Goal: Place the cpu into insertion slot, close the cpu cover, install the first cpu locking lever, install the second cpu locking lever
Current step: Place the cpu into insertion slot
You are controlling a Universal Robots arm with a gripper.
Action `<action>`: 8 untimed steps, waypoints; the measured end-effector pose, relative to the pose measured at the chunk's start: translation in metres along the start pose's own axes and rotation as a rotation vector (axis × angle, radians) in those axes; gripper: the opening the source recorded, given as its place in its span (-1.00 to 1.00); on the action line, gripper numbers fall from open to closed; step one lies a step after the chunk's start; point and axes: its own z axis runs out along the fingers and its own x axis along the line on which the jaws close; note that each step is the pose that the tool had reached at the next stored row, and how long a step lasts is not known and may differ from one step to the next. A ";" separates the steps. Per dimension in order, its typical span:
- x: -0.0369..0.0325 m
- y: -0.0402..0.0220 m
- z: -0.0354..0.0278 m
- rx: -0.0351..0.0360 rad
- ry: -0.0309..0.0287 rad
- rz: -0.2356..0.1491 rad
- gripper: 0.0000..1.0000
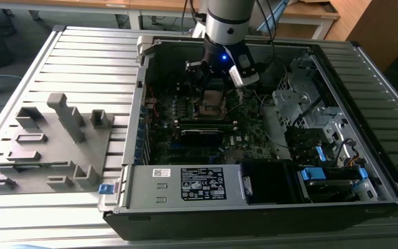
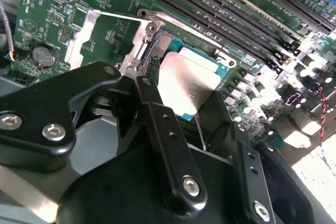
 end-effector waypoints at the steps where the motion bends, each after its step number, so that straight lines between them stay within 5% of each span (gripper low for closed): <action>1: 0.0002 0.0001 0.0015 0.0016 0.0000 0.000 0.07; 8: 0.0004 0.0008 0.0104 0.0044 0.0001 -0.001 0.07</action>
